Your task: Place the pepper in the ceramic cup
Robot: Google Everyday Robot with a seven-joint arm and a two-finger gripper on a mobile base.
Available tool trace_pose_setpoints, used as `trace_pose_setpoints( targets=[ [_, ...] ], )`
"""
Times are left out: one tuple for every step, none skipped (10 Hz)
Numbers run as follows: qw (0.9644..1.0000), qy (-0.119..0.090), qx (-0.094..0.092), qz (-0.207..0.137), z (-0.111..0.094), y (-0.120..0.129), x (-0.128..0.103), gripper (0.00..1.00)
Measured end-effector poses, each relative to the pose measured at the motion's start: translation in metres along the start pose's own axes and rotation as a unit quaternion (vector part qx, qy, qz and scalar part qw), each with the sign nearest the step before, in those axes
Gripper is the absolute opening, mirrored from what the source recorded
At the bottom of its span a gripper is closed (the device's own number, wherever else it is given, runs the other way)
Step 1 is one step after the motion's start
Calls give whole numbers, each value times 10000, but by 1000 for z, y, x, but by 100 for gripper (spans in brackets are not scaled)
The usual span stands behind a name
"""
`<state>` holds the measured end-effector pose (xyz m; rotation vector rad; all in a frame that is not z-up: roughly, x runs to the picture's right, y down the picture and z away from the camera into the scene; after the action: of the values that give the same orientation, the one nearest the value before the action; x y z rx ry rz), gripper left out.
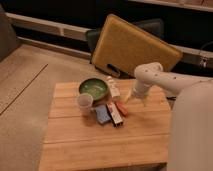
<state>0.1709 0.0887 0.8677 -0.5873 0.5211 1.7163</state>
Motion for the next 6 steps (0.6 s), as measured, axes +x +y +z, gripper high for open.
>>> trace_pose_setpoints(
  targets=[
    [9999, 131, -76, -80, 11, 10, -1, 65],
    [9996, 206, -135, -138, 17, 17, -2, 65],
    [9990, 328, -210, -214, 26, 26, 0, 65],
    [9983, 430, -282, -280, 33, 34, 1, 65],
    [9977, 502, -326, -320, 37, 38, 3, 65],
    [9972, 567, -353, -347, 41, 41, 4, 65]
  ],
)
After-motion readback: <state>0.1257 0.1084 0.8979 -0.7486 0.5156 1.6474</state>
